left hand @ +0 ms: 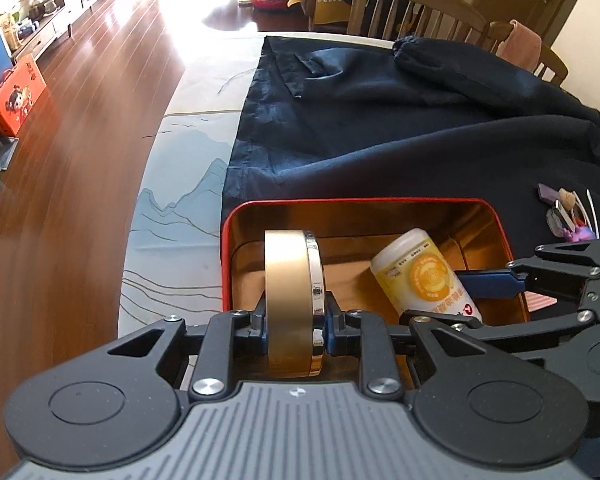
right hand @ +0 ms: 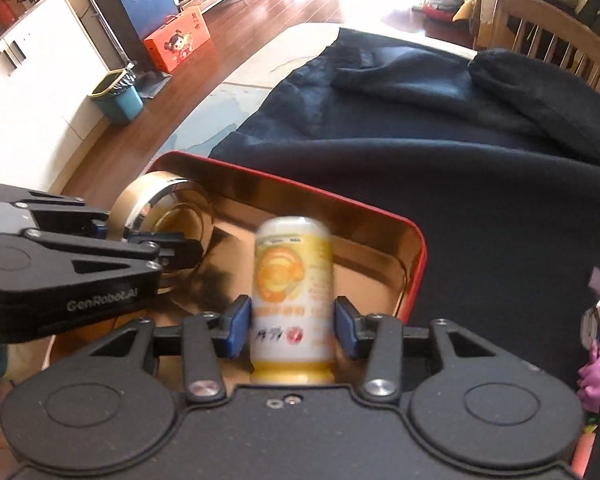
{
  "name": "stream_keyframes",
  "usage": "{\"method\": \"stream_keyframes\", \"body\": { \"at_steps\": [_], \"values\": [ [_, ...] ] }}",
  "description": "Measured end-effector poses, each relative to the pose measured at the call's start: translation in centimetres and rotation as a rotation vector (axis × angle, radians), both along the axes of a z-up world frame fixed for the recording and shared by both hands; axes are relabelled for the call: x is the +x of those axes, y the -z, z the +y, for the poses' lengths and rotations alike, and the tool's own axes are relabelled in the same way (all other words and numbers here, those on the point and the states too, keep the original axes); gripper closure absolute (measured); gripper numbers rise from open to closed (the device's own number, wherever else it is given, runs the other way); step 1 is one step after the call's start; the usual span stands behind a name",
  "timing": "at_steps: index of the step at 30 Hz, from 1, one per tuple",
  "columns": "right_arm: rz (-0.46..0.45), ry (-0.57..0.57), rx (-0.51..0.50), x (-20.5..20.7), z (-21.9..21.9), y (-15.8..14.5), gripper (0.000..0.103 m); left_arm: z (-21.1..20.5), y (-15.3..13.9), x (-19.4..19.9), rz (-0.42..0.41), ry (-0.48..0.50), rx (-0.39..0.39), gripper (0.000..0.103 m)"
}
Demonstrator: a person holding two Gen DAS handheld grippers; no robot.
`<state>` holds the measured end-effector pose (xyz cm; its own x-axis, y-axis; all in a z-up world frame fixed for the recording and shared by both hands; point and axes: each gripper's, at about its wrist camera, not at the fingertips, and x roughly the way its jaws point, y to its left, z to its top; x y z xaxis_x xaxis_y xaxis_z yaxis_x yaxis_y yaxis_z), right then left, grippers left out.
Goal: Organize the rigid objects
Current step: 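Open both tools to release the tape roll and bottle in the tin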
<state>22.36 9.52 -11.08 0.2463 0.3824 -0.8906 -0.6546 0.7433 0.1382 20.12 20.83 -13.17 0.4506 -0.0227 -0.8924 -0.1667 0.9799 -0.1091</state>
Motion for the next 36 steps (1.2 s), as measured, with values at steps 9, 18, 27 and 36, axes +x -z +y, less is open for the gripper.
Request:
{"method": "stream_keyframes", "body": {
  "at_steps": [9, 18, 27, 36],
  "values": [
    [-0.009, -0.012, 0.037, -0.6, -0.8, -1.0, 0.057, 0.1, -0.5, -0.3, -0.007, -0.001, 0.007, 0.079],
    [-0.029, -0.014, 0.095, -1.9, -2.4, -2.9, 0.040, -0.3, -1.9, -1.5, -0.015, -0.005, 0.044, 0.073],
    [-0.043, -0.018, 0.166, -3.8, -4.7, -5.3, 0.040, -1.2, -3.9, -3.6, -0.071, -0.015, 0.033, 0.042],
    [-0.060, -0.027, 0.222, -5.9, -8.0, -7.3, 0.039, -2.8, -6.8, -6.6, -0.155, -0.048, 0.051, 0.042]
  ]
}}
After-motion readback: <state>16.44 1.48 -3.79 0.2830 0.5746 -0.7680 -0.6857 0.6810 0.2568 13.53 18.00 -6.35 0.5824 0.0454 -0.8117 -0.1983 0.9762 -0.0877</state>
